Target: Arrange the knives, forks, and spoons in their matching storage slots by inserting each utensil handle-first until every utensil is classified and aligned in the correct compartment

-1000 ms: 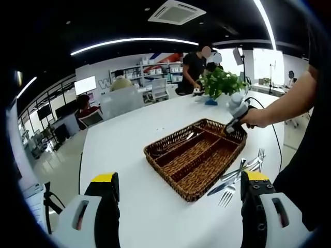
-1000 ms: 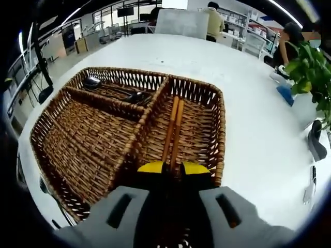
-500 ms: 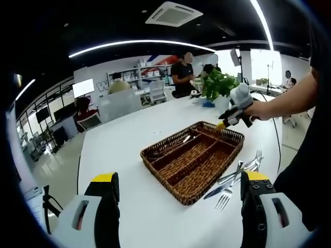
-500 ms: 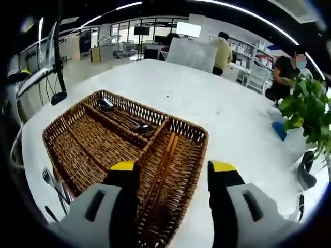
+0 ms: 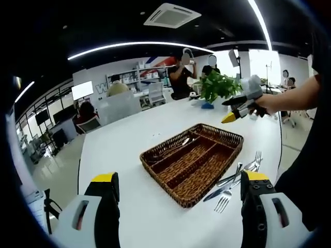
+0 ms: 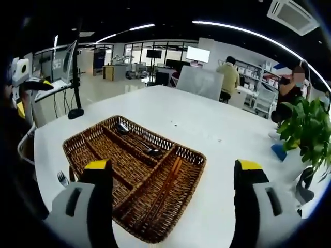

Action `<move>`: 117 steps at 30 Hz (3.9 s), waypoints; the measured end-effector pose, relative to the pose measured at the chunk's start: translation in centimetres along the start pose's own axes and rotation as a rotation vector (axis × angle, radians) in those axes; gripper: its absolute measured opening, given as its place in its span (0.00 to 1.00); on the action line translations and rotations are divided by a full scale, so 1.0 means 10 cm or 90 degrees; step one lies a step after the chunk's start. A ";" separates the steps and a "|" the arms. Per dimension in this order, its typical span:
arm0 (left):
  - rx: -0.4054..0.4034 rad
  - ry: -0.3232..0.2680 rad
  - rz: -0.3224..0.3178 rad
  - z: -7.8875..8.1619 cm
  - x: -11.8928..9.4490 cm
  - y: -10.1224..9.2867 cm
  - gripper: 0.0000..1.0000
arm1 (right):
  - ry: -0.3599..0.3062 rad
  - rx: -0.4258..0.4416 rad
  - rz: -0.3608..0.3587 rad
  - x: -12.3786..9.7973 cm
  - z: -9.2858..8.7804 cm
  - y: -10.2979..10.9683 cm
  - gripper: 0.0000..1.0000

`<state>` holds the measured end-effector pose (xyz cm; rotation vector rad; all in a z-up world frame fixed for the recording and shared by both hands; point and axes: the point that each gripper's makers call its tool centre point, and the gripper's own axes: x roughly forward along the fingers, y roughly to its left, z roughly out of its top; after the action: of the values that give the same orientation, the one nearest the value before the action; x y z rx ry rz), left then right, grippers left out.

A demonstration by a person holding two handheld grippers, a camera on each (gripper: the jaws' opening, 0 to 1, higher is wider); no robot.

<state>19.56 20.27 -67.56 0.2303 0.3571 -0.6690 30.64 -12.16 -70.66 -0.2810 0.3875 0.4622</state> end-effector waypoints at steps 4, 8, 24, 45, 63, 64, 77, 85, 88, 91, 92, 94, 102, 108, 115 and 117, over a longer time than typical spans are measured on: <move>-0.006 -0.003 0.002 0.02 -0.01 0.00 1.00 | -0.002 0.000 0.009 -0.14 0.02 0.00 1.00; -0.009 -0.004 0.004 0.04 -0.02 -0.01 1.00 | -0.024 0.008 0.026 -0.33 0.10 0.05 1.00; -0.018 -0.008 0.006 0.05 -0.13 -0.08 1.00 | -0.043 -0.004 0.049 -0.81 0.15 0.25 1.00; -0.007 -0.004 -0.021 0.10 -0.06 -0.13 1.00 | -0.057 0.040 0.084 -1.00 0.13 0.41 1.00; -0.013 -0.009 0.000 0.08 0.00 0.01 1.00 | -0.028 0.047 0.070 -0.96 -0.02 0.37 1.00; -0.013 -0.010 0.000 0.09 0.00 0.01 1.00 | -0.030 0.051 0.071 -0.96 -0.02 0.36 1.00; -0.021 -0.009 -0.017 0.05 -0.06 -0.08 1.00 | -0.086 -0.020 0.119 -0.92 0.19 0.53 1.00; -0.015 -0.004 -0.023 0.03 -0.10 -0.17 1.00 | -0.080 -0.040 0.160 -0.86 0.23 0.72 0.95; -0.013 -0.001 -0.021 0.01 -0.12 -0.17 1.00 | -0.083 -0.058 0.179 -0.83 0.25 0.83 0.92; -0.016 -0.001 -0.018 0.01 -0.14 -0.16 1.00 | -0.092 -0.121 0.214 -0.73 0.21 1.03 0.88; -0.016 0.000 -0.015 0.00 -0.14 -0.15 1.00 | -0.078 -0.125 0.236 -0.68 0.14 1.12 0.88; -0.013 0.003 -0.015 -0.01 -0.16 -0.16 1.00 | -0.065 -0.136 0.251 -0.61 0.09 1.21 0.88; -0.023 0.003 0.004 -0.05 -0.26 -0.08 1.00 | -0.056 -0.155 0.316 -0.46 0.03 1.51 0.83; -0.031 0.002 0.016 -0.07 -0.32 -0.06 1.00 | -0.041 -0.200 0.370 -0.38 -0.10 1.70 0.74; -0.035 0.002 0.029 -0.09 -0.37 -0.01 1.00 | -0.024 -0.224 0.407 -0.32 -0.23 1.86 0.71; -0.038 0.002 0.031 -0.09 -0.38 -0.01 1.00 | -0.019 -0.231 0.418 -0.30 -0.27 1.90 0.69</move>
<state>16.50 22.65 -66.89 0.1818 0.3727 -0.6094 18.21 2.09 -75.09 -0.4985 0.3603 1.1857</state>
